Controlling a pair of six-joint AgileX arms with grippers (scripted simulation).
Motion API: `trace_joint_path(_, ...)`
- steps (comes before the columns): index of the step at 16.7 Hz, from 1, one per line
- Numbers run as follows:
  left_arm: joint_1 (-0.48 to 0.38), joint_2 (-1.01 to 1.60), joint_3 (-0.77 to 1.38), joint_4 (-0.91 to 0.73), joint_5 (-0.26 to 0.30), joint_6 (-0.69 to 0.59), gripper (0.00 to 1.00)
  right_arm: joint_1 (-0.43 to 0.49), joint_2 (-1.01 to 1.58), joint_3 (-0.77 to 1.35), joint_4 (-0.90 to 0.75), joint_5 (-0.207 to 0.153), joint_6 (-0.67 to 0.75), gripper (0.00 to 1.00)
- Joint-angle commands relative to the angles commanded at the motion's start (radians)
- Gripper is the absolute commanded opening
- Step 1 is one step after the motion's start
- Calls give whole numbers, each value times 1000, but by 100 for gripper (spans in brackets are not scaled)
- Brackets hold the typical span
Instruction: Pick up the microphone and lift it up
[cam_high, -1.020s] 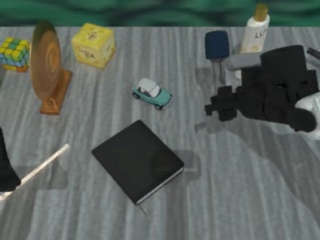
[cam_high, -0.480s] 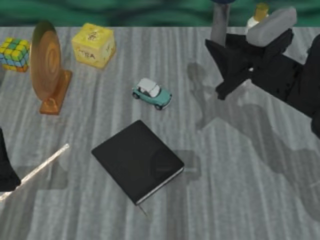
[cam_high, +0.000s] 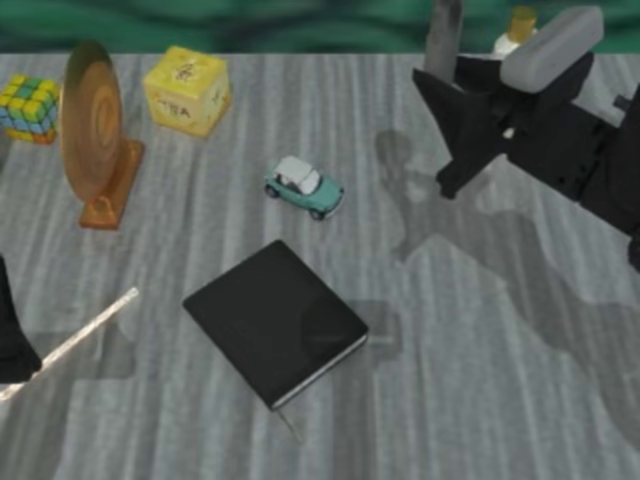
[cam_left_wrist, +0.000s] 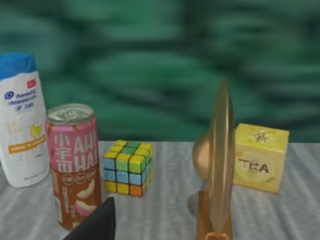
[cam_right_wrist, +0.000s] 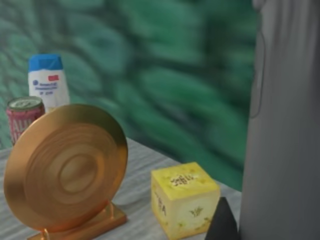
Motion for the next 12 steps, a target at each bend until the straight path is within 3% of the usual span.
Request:
trace_joint_path(2,0,0,0,0,0,0,100,32,-1,4,-2,31,0,0)
trace_joint_path(8,0,0,0,0,0,0,100,203,-15,22,-14,195,4,0)
trace_joint_path(12,0,0,0,0,0,0,100,225,-18,25,-15,215,4,0)
